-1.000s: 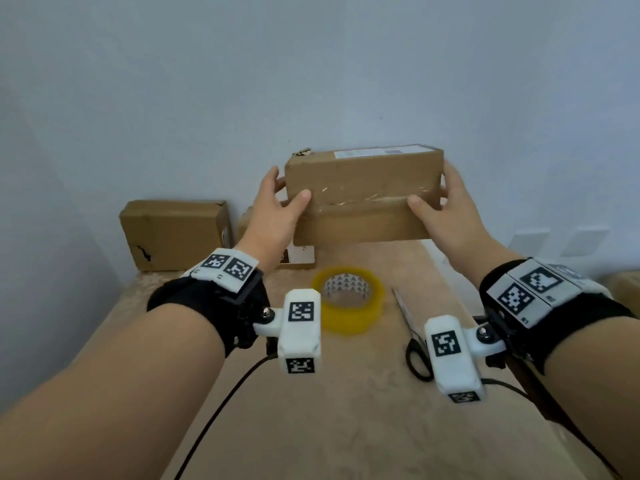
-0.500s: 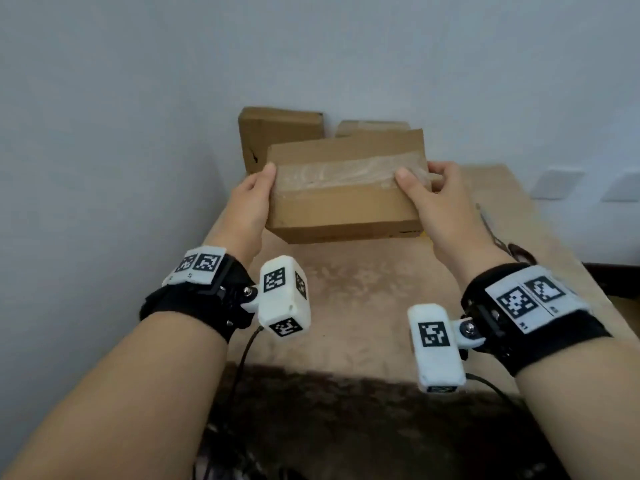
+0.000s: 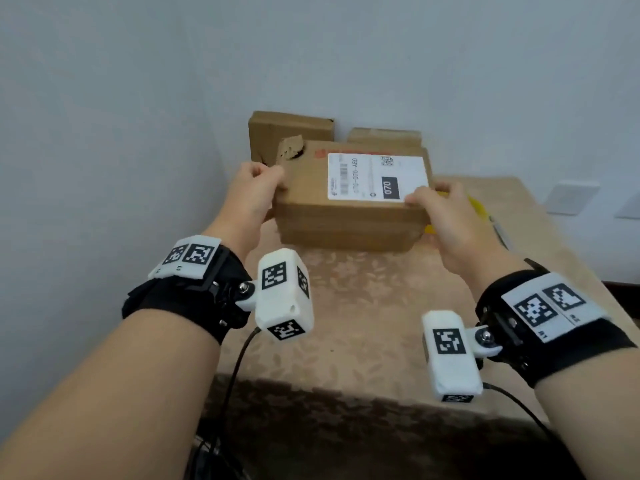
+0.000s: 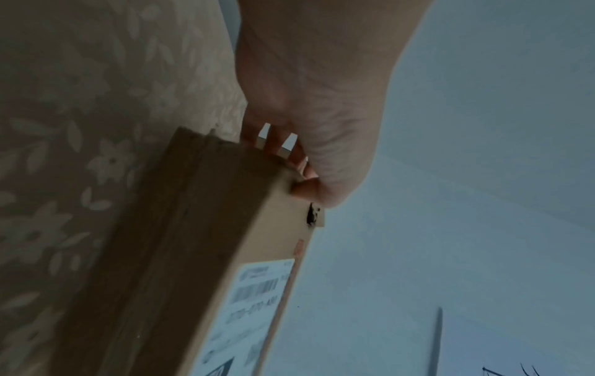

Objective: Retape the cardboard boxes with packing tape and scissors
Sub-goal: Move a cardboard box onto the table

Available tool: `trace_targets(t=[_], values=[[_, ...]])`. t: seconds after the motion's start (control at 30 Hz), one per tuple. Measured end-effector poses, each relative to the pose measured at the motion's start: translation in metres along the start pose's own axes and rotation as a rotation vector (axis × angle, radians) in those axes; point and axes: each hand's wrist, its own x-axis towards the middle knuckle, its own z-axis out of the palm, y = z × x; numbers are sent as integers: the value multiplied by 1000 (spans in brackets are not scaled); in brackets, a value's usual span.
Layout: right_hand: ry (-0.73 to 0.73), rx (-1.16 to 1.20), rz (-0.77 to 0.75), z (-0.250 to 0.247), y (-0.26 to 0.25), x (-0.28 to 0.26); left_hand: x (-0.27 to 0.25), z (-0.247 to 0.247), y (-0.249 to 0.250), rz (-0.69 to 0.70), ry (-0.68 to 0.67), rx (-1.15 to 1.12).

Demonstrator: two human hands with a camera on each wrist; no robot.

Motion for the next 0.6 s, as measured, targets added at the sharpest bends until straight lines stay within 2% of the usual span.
trace_targets(t=[0.17,0.43,0.5,0.6], values=[[-16,-16,-70,-3,-4,3,-12,-1,1,103,-167,121],[-70,33,-126,2,-16,5,-17,-16,0,102,-299,255],[-30,67,-132,5,-20,5,-16,-15,0,106,-298,286],[55,134,-134,10,-18,7,-14,-13,1,103,-221,331]])
